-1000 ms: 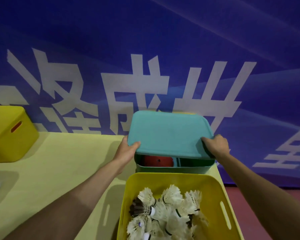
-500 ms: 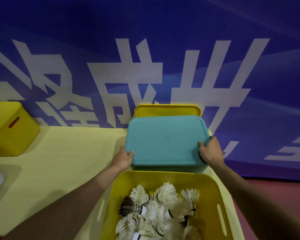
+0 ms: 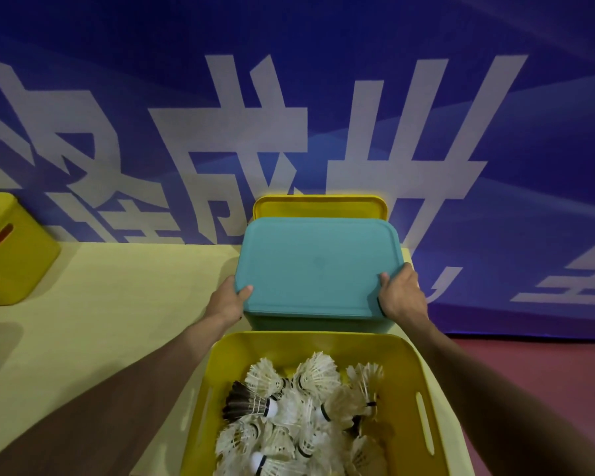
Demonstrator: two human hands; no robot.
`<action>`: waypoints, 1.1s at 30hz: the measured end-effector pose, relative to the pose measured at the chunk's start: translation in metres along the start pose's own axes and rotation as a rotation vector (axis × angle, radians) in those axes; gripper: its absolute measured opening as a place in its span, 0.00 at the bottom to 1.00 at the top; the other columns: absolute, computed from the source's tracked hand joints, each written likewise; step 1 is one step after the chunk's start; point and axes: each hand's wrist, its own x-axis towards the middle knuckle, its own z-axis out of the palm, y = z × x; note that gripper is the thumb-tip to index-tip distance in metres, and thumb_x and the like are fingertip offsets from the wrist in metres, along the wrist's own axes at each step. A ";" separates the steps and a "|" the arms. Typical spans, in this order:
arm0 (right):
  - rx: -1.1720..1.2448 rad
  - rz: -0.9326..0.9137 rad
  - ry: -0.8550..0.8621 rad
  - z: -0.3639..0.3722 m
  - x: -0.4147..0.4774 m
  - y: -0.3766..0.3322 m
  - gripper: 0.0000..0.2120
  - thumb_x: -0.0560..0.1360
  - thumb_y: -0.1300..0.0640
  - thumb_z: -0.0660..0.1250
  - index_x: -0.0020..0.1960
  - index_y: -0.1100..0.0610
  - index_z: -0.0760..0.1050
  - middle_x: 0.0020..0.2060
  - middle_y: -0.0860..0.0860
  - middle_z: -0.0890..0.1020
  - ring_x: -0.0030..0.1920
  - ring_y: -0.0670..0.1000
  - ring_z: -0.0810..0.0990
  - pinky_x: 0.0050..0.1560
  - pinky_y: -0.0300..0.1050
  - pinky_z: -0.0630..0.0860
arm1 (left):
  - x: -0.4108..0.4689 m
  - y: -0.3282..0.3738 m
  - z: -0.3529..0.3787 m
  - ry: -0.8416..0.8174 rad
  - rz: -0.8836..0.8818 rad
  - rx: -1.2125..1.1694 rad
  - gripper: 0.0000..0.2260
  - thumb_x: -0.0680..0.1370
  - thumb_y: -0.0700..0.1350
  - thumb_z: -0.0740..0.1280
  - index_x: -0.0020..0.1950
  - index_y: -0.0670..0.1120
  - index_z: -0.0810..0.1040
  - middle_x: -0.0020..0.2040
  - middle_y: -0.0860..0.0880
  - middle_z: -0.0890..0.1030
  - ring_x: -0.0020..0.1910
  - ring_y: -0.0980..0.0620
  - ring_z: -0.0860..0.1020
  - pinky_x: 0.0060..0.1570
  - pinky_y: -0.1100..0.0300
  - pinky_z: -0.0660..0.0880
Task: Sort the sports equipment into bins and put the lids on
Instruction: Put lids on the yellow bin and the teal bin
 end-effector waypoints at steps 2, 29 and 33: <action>-0.013 0.002 -0.015 0.000 0.001 -0.001 0.23 0.81 0.48 0.54 0.69 0.62 0.57 0.62 0.61 0.70 0.59 0.65 0.74 0.56 0.61 0.71 | 0.000 -0.001 0.001 0.015 0.017 0.049 0.17 0.81 0.50 0.59 0.68 0.46 0.67 0.59 0.45 0.76 0.57 0.45 0.75 0.57 0.46 0.75; -0.455 -0.712 0.004 -0.015 0.108 -0.122 0.17 0.78 0.55 0.59 0.66 0.59 0.68 0.62 0.58 0.74 0.62 0.59 0.73 0.62 0.51 0.69 | -0.003 0.093 -0.036 0.208 0.285 0.019 0.10 0.77 0.41 0.65 0.57 0.50 0.79 0.58 0.53 0.77 0.58 0.55 0.74 0.57 0.63 0.68; -0.502 -0.722 -0.034 -0.001 0.141 -0.135 0.16 0.79 0.55 0.57 0.64 0.60 0.69 0.61 0.60 0.75 0.61 0.61 0.74 0.62 0.52 0.69 | 0.003 0.095 -0.042 0.194 0.237 -0.085 0.08 0.76 0.43 0.66 0.53 0.50 0.81 0.55 0.54 0.79 0.55 0.56 0.77 0.58 0.60 0.73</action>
